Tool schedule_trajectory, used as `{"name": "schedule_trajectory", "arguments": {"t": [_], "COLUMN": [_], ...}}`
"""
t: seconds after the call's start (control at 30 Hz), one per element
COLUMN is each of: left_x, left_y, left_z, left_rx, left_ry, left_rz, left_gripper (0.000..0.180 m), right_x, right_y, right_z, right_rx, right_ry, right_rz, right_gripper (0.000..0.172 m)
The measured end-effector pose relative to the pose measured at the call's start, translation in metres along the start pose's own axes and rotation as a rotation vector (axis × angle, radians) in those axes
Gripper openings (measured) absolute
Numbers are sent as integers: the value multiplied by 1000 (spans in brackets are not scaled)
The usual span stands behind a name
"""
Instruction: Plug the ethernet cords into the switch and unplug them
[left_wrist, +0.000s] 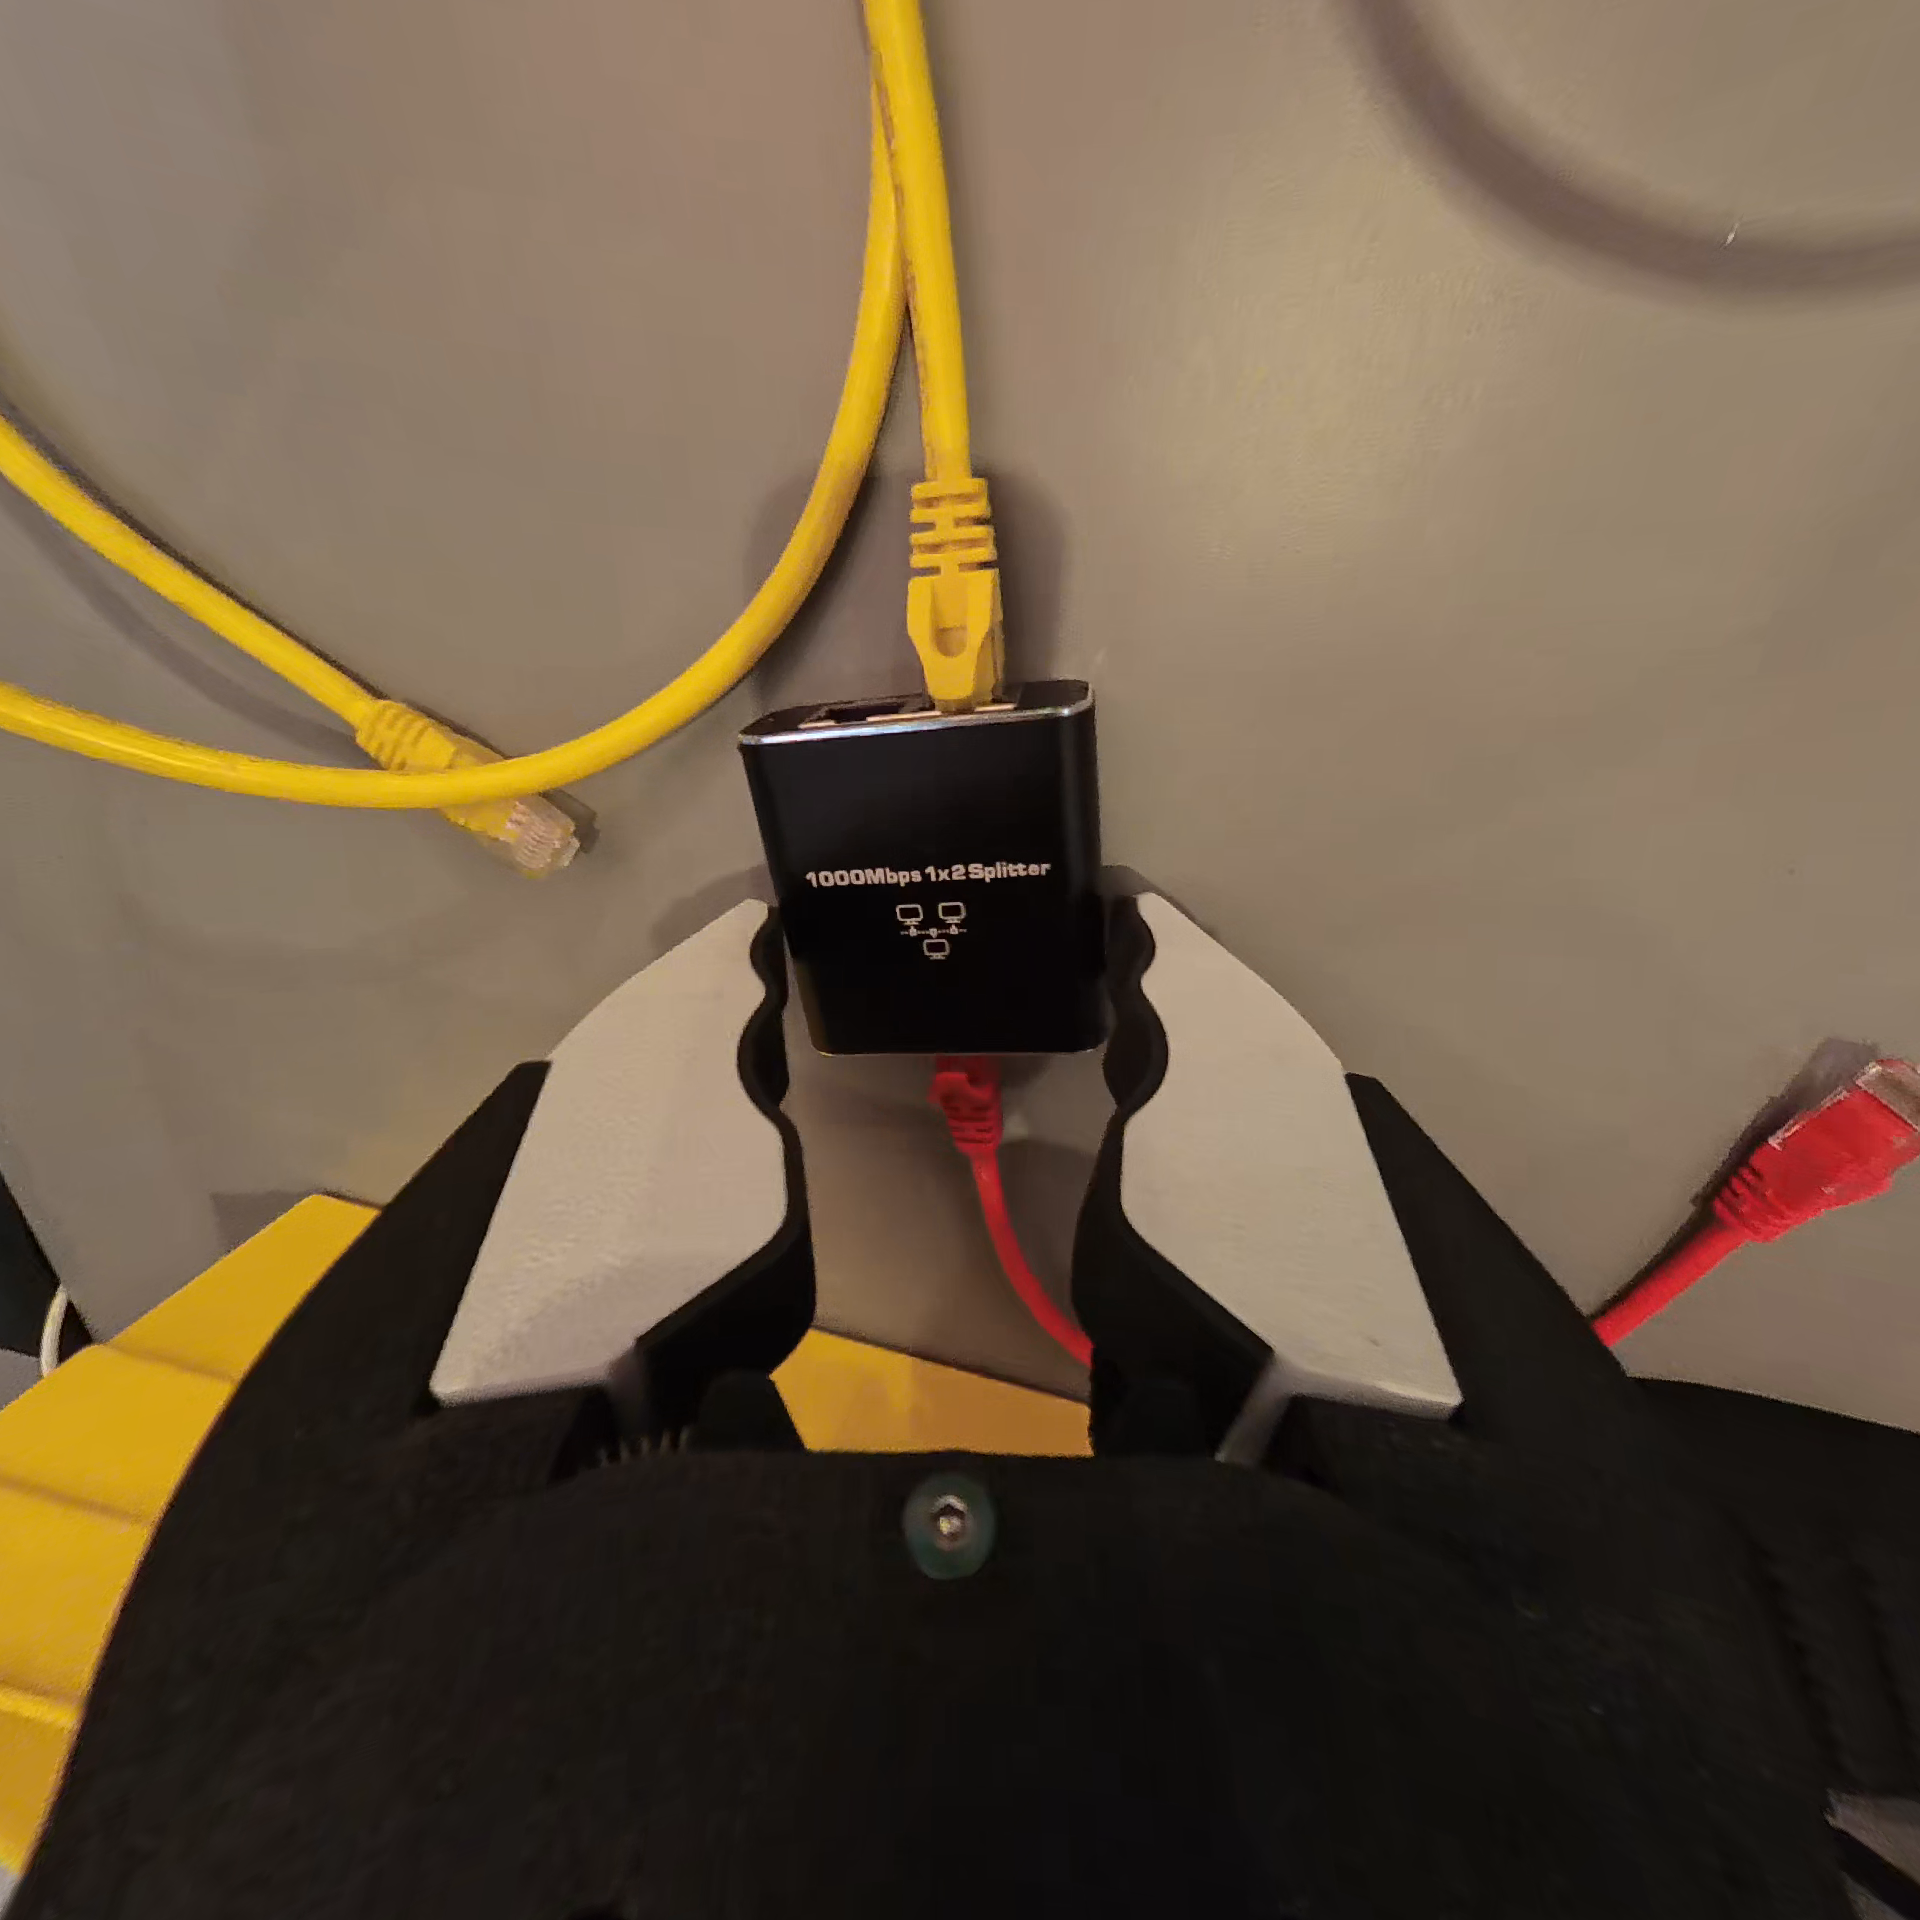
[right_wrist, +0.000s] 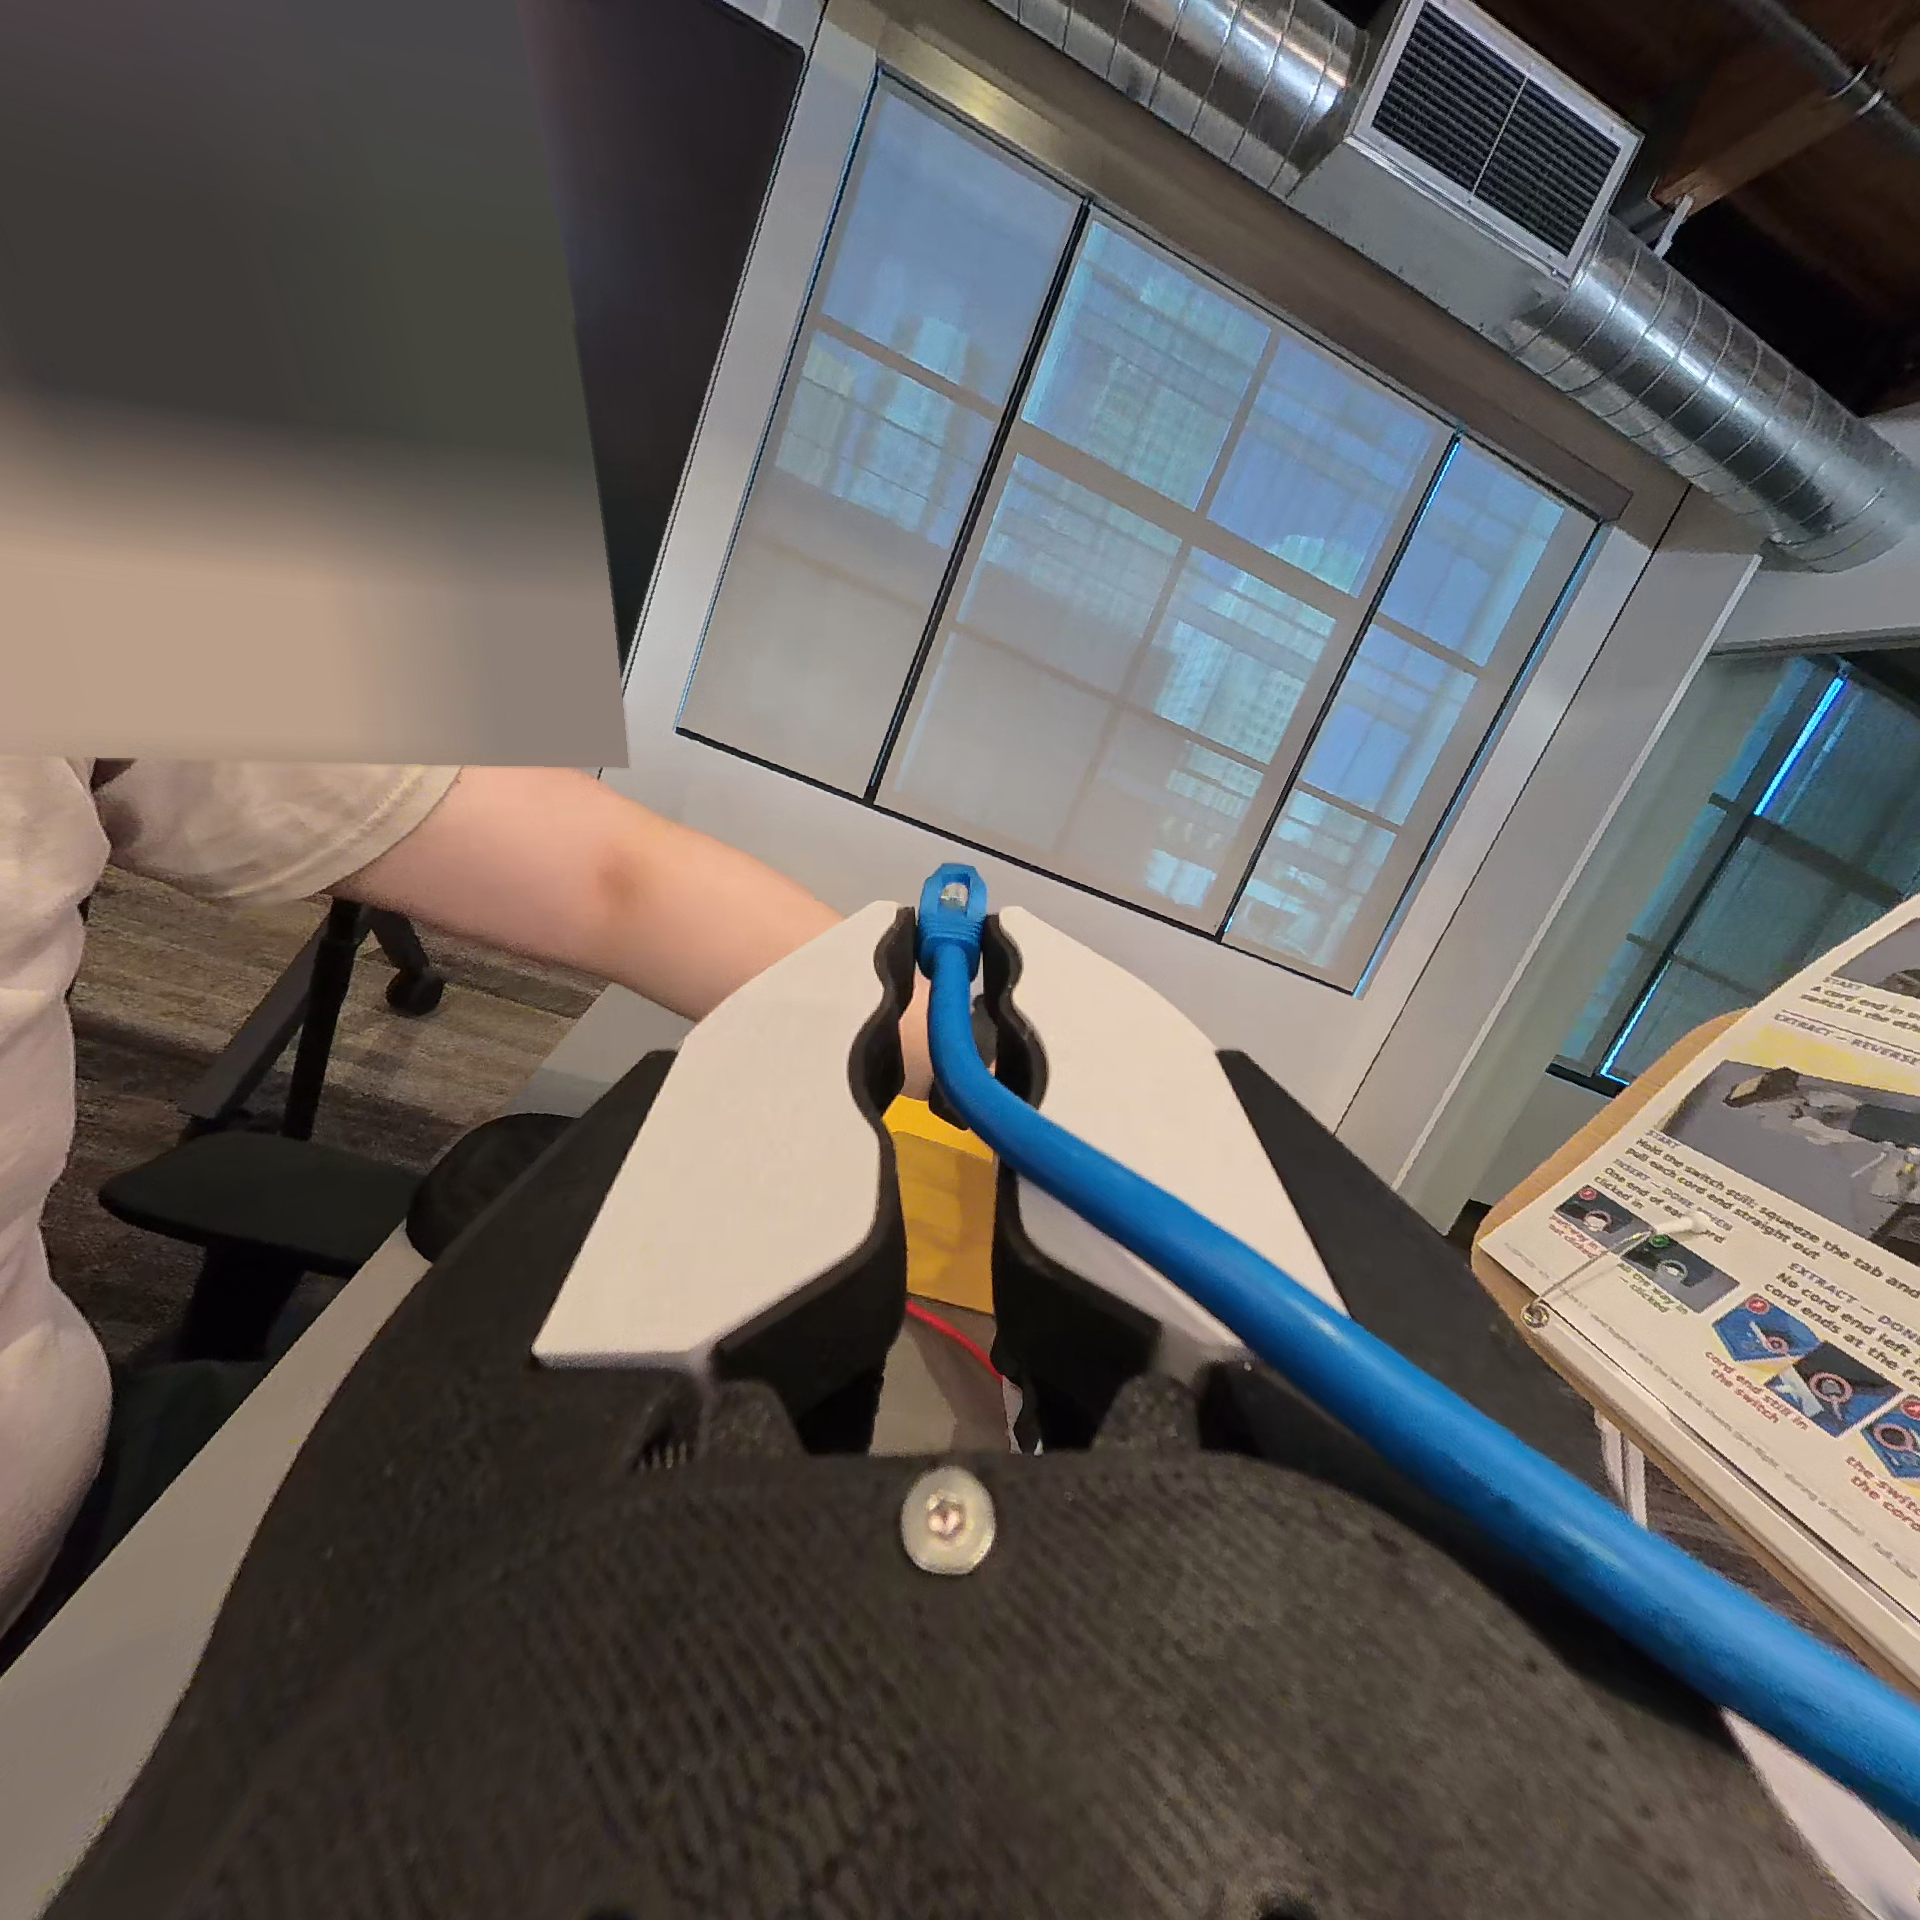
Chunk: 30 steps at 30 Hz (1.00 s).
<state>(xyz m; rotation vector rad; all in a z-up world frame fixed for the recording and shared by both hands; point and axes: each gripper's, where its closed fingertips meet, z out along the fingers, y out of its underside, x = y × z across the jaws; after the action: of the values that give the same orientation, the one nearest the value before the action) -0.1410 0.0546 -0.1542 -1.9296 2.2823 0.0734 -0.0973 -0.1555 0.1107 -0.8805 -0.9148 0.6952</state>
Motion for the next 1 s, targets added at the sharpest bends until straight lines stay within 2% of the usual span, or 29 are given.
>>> {"name": "schedule_trajectory", "arguments": {"t": [0.23,0.5,1.0], "left_x": [2,6,10], "left_y": [-3,-5,-3], "left_z": [1,4,1], "left_rx": [29,63,61], "left_ry": [34,136,120], "left_rz": [-1,-16,-19], "left_gripper": [59,63,61], "right_x": [2,4,7], "right_y": [-1,5,8], "right_z": [-2,0,-1], "right_rx": [8,-17,-39], "right_ry": [6,9,20], "right_rz": [12,30,41], "right_gripper": [13,13,13]}}
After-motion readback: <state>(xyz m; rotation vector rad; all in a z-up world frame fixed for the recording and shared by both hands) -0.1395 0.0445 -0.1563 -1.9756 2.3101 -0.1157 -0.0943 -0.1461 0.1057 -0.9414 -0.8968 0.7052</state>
